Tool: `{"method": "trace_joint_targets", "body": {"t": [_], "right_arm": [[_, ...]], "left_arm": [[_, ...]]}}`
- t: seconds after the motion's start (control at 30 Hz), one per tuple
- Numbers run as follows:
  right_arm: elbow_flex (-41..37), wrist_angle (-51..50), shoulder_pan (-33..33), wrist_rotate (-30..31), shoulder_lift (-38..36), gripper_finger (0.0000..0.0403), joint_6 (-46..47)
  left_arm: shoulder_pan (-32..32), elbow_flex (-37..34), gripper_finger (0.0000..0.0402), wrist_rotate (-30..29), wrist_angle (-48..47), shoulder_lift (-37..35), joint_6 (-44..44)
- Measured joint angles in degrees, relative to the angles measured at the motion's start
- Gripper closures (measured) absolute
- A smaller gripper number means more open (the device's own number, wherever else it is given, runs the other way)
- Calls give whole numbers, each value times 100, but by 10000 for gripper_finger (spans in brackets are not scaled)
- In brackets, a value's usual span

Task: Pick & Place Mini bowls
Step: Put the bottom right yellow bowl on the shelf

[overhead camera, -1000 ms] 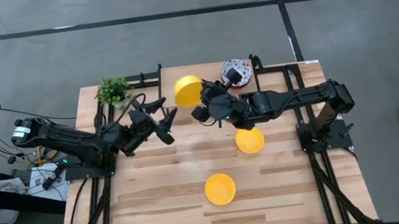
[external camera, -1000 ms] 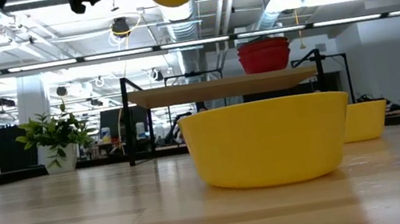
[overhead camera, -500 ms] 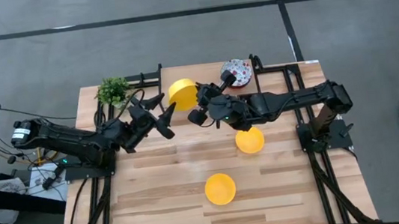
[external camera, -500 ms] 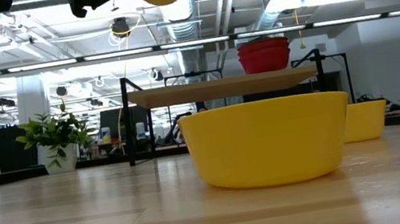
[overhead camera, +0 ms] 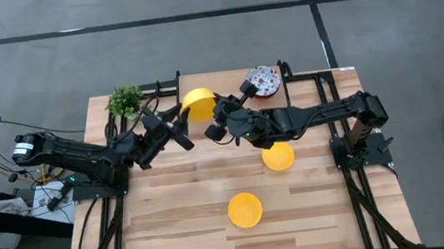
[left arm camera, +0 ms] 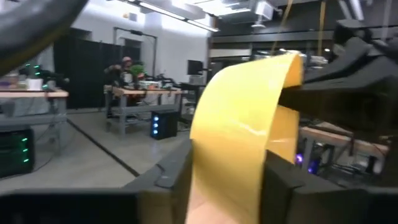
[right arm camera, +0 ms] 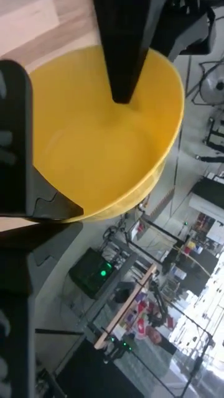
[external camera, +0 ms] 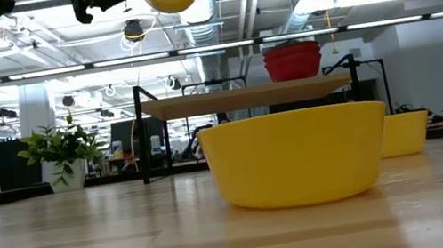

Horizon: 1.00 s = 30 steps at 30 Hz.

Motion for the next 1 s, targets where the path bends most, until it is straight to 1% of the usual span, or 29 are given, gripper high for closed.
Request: {"method": "trace_joint_targets", "body": {"t": [0.2,0.27,0.37,0.47,0.63,0.77,0.87,0.93,1.0], "right_arm": [[2,-19,10,-39,28,402,-2],[1,-20,13,-46,28,401,-2],[2,-20,21,-76,26,398,-13],[2,-36,19,-276,28,381,-213],[9,-42,151,-808,12,325,-647],[9,-122,257,-870,17,277,-1075],[4,-787,281,-877,-44,245,-1122],[5,-1447,232,-924,-134,230,-679],[-2,-2380,150,-988,-263,220,-61]], "left_arm": [[5,-2,368,-384,-15,0,-307],[9,-2,386,-423,-36,2,-371],[5,-7,388,-463,-37,4,-506],[5,-7,392,-527,-43,4,-527],[18,-7,395,-602,-41,4,-601],[8,-6,398,-668,-46,4,-601],[5,238,398,-825,-521,4,-597],[11,592,398,-896,-1168,4,-601],[85,1033,398,-913,-1965,-7,-745]]}}
